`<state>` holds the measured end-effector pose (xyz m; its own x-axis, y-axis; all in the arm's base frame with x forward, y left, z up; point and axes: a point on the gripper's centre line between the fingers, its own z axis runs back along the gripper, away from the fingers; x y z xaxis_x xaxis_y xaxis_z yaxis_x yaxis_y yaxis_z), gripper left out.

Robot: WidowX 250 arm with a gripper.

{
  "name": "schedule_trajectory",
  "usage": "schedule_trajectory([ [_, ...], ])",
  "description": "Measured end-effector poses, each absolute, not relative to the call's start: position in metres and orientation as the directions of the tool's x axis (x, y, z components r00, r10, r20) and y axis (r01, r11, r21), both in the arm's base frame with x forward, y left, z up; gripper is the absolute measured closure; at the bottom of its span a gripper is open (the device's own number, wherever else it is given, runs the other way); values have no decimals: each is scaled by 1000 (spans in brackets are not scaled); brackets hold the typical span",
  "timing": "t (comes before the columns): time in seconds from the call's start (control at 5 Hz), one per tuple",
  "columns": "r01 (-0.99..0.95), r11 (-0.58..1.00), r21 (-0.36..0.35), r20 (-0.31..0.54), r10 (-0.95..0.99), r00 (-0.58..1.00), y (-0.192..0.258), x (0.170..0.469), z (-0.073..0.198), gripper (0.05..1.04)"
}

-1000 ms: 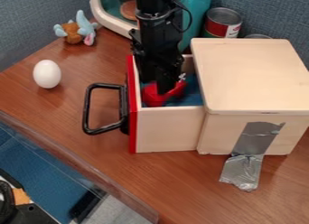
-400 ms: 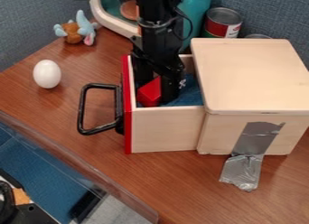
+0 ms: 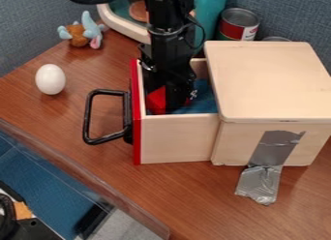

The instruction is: Pick the red object from the drawer and put it to the right of the white object

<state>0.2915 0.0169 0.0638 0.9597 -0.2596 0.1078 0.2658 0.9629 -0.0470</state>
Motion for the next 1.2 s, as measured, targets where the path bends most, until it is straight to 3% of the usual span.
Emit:
schedule_trajectory([
  [0.2, 294, 954, -61, 145, -283, 948, 12, 290, 74, 503],
  [0.6, 287, 953, -97, 279, -251, 927, 19, 300, 122, 504],
  [0.8, 219, 971, -93, 319, -180, 931, 44, 310, 142, 504],
  [1.2, 16, 993, -118, 321, 23, 947, 115, 330, 154, 504],
])
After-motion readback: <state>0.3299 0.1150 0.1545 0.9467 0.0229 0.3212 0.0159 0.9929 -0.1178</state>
